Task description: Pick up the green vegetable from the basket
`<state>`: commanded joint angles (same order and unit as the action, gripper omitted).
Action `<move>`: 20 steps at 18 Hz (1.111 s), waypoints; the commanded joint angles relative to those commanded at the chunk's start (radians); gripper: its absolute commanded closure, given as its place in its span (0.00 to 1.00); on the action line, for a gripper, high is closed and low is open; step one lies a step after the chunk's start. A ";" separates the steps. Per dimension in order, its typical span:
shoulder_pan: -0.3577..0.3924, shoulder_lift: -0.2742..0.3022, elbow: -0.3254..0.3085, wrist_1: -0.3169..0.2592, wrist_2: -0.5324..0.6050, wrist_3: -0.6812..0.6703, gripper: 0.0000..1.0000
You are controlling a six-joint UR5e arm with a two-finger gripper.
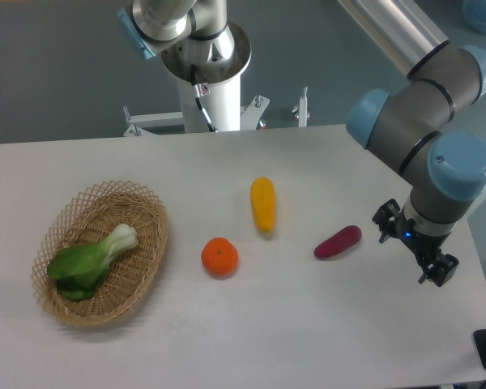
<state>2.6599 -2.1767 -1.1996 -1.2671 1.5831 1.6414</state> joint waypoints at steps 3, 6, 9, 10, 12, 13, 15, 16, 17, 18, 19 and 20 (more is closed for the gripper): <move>-0.002 0.000 0.000 0.000 0.000 -0.002 0.00; -0.003 0.000 0.000 0.000 0.000 -0.026 0.00; -0.006 0.003 -0.015 0.015 -0.005 -0.142 0.00; -0.006 0.005 -0.023 0.040 -0.005 -0.155 0.00; -0.011 0.018 -0.050 0.058 -0.006 -0.166 0.00; -0.018 0.026 -0.054 0.057 -0.009 -0.166 0.00; -0.034 0.037 -0.058 0.045 0.001 -0.196 0.00; -0.047 0.041 -0.069 0.046 0.002 -0.225 0.00; -0.064 0.052 -0.075 0.046 0.002 -0.254 0.00; -0.080 0.063 -0.084 0.045 0.000 -0.276 0.00; -0.098 0.078 -0.106 0.044 -0.002 -0.294 0.00; -0.116 0.098 -0.130 0.046 -0.003 -0.313 0.00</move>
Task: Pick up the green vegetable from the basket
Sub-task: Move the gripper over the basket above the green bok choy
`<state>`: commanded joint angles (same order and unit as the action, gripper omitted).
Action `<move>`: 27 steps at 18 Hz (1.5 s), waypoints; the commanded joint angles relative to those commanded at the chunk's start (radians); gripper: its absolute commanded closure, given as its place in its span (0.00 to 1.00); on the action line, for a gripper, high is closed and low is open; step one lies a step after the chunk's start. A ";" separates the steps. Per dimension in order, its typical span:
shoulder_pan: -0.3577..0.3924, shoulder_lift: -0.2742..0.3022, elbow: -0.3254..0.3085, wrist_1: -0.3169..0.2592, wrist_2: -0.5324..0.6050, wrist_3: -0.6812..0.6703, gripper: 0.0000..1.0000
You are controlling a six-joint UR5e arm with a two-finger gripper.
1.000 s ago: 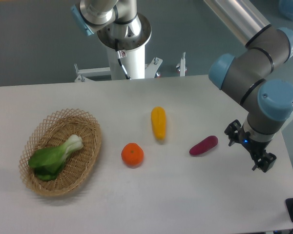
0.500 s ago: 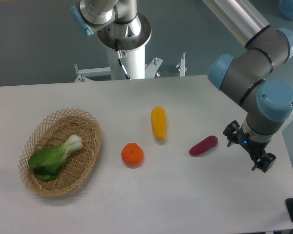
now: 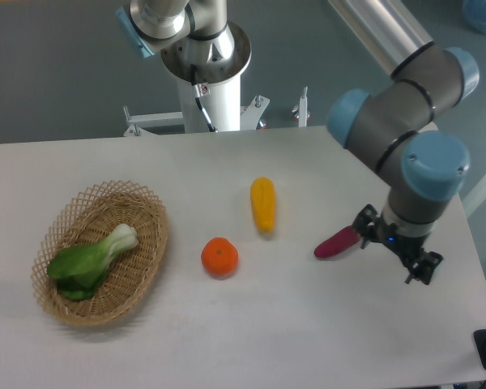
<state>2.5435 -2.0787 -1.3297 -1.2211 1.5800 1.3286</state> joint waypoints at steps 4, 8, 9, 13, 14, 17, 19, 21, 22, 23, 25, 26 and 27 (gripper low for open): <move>-0.130 0.075 -0.094 0.006 -0.008 -0.179 0.00; -0.268 0.150 -0.187 0.011 -0.008 -0.337 0.00; -0.299 0.164 -0.203 0.009 -0.008 -0.357 0.00; -0.394 0.186 -0.224 0.011 -0.051 -0.462 0.00; -0.417 0.187 -0.224 0.011 -0.051 -0.485 0.00; -0.476 0.180 -0.240 0.012 -0.049 -0.523 0.00; -0.500 0.178 -0.255 0.014 -0.049 -0.542 0.00; -0.511 0.184 -0.269 0.023 -0.049 -0.554 0.00; -0.516 0.184 -0.276 0.035 -0.049 -0.555 0.00; -0.528 0.183 -0.281 0.043 -0.049 -0.560 0.00; -0.546 0.183 -0.310 0.051 -0.048 -0.588 0.00; -0.554 0.181 -0.325 0.061 -0.048 -0.610 0.00; -0.562 0.180 -0.342 0.078 -0.046 -0.635 0.00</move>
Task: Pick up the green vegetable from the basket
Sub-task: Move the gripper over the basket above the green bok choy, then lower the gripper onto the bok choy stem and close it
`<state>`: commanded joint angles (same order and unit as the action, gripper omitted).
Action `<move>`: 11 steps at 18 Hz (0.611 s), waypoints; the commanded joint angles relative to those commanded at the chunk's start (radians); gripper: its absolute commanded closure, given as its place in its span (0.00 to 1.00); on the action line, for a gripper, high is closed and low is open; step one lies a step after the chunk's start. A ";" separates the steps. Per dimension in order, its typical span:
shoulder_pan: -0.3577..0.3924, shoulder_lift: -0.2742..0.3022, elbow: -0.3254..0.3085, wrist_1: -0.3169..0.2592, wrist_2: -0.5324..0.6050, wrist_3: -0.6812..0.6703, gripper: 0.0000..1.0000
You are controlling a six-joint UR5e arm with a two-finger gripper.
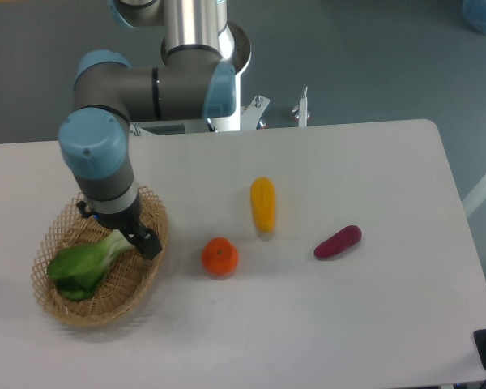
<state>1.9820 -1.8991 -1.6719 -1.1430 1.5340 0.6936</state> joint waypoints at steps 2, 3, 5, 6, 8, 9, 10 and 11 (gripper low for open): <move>-0.014 -0.003 -0.032 0.050 0.000 -0.031 0.00; -0.014 -0.005 -0.049 0.080 0.000 -0.042 0.00; -0.023 -0.008 -0.075 0.135 -0.002 -0.063 0.00; -0.029 -0.018 -0.080 0.158 -0.002 -0.075 0.00; -0.032 -0.041 -0.078 0.202 0.002 -0.110 0.00; -0.034 -0.048 -0.078 0.219 0.002 -0.118 0.00; -0.038 -0.054 -0.078 0.229 0.005 -0.118 0.00; -0.040 -0.067 -0.078 0.232 0.006 -0.118 0.00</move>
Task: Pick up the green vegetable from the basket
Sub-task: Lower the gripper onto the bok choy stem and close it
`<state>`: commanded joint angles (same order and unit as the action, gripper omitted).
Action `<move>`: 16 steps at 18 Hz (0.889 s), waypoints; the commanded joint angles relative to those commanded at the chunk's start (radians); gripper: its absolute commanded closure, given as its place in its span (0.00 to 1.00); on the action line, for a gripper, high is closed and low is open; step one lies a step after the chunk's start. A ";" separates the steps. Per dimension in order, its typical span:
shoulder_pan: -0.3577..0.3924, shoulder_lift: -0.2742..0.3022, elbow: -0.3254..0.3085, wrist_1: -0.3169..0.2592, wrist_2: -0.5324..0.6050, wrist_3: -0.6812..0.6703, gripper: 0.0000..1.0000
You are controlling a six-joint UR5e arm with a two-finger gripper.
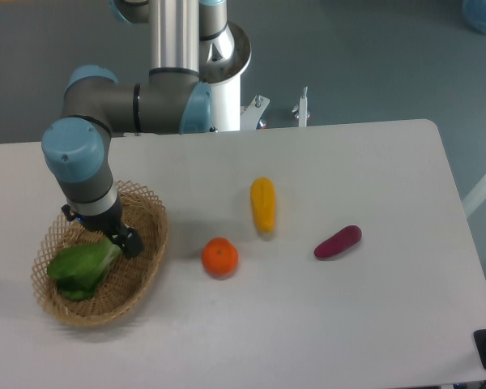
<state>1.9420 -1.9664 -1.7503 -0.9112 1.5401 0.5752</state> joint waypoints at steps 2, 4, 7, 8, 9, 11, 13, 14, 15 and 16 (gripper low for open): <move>-0.002 -0.034 0.005 0.009 0.000 -0.002 0.00; -0.006 -0.049 0.003 0.021 -0.002 -0.011 0.00; -0.008 -0.051 -0.014 0.022 -0.006 -0.011 0.00; -0.008 -0.052 -0.014 0.022 -0.006 -0.006 0.00; -0.008 -0.051 -0.015 0.022 -0.009 -0.002 0.00; -0.012 -0.063 -0.012 0.023 -0.009 -0.009 0.00; -0.014 -0.071 -0.014 0.022 -0.009 -0.009 0.00; -0.014 -0.071 -0.012 0.022 -0.009 -0.009 0.00; -0.014 -0.066 -0.012 0.022 -0.011 -0.008 0.00; -0.014 -0.059 -0.012 0.022 -0.020 -0.008 0.00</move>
<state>1.9282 -2.0249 -1.7625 -0.8897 1.5203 0.5676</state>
